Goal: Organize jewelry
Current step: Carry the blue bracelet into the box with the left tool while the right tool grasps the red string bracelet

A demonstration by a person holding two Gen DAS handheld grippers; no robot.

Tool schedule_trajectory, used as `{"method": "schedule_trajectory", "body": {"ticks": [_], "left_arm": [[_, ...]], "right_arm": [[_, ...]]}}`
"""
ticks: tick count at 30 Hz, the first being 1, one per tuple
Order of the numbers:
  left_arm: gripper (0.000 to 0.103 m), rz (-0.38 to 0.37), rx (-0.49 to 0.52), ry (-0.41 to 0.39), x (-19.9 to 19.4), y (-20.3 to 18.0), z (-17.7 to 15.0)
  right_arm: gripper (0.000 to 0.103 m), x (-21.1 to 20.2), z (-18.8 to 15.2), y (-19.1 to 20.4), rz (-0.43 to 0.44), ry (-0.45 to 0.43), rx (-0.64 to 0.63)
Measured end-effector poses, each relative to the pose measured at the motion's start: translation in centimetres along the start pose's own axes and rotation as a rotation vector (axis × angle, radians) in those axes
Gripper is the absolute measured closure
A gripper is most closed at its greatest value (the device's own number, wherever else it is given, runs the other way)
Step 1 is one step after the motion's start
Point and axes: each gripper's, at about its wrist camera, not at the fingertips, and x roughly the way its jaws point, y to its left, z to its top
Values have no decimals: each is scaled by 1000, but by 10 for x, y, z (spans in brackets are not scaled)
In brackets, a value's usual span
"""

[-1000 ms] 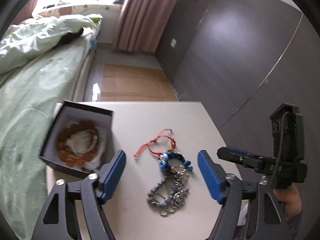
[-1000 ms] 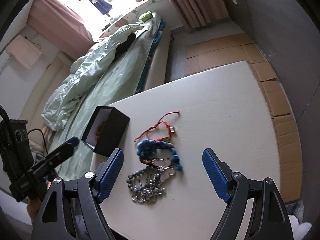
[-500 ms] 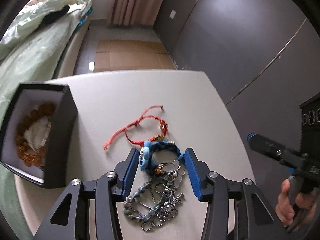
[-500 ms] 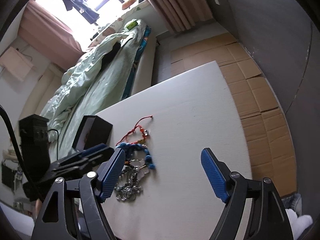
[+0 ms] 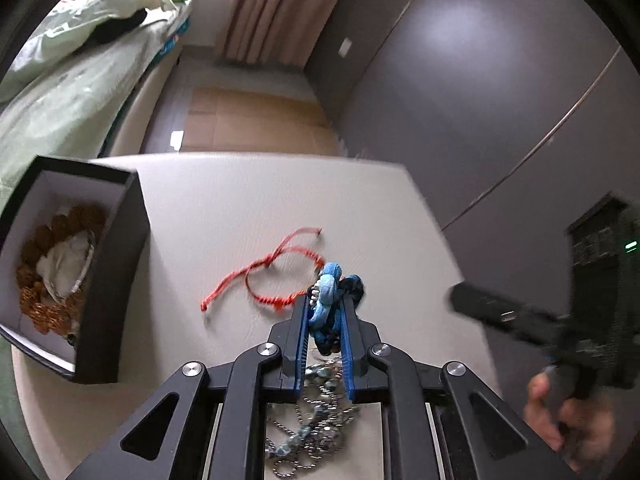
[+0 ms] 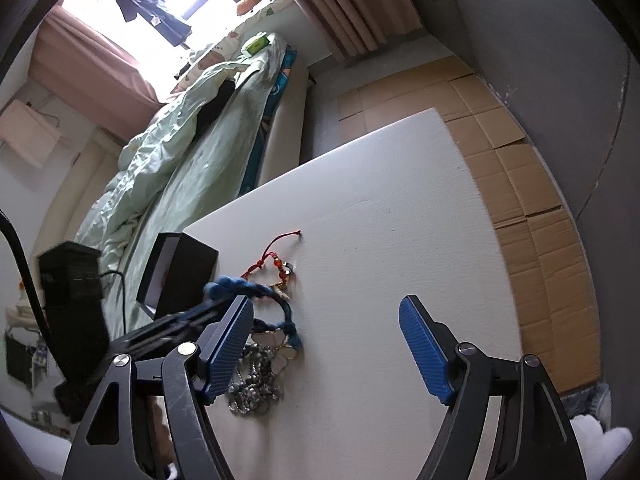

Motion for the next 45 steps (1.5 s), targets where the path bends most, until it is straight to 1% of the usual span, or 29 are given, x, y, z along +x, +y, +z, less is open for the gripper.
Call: {"method": "schedule_trajectory", "body": {"ticks": [5,7,9,12,13,15,25,29,31,32,33,35,37,41,43,45], "left_arm": [[88,-4,-26,-115,-31,10,8],[88,11,-35,-161,-41,15,11],[88,16,-50,-197,-51,23,13],[88,20,-68,-224,-57,33,17],[88,18,-72,-228,-59,35,19],[88,12,-79,-239,-62,39,21],[88,8,-120,-271,-80,63,20],[88,15,-137,-279,-87,72,17],[88,19,-145,-283,-90,76,16],[88,22,-153,-288,-92,80,16],[88,23,-157,-290,-94,81,16],[88,25,-176,-299,-97,87,16],[88,21,-192,-306,-100,93,16],[88,33,-214,-307,-102,101,16],[88,51,-228,-306,-103,103,14],[84,67,-244,-303,-103,106,14]], "right_arm": [[29,9,2,8,22,-5,-2],[33,14,3,12,27,-4,-6],[41,24,6,17,19,11,-11],[45,36,10,25,16,26,-25],[46,39,11,28,12,29,-35],[53,47,13,35,1,39,-57],[53,83,28,55,-76,75,-140],[54,99,31,64,-100,107,-189],[60,104,31,69,-123,114,-217],[75,105,32,70,-134,118,-226],[97,106,31,69,-121,136,-218],[97,106,29,68,-104,150,-207],[97,102,27,73,-95,139,-219],[97,86,28,83,-38,98,-218],[97,76,27,90,-15,75,-220],[97,69,27,99,2,55,-225]]}}
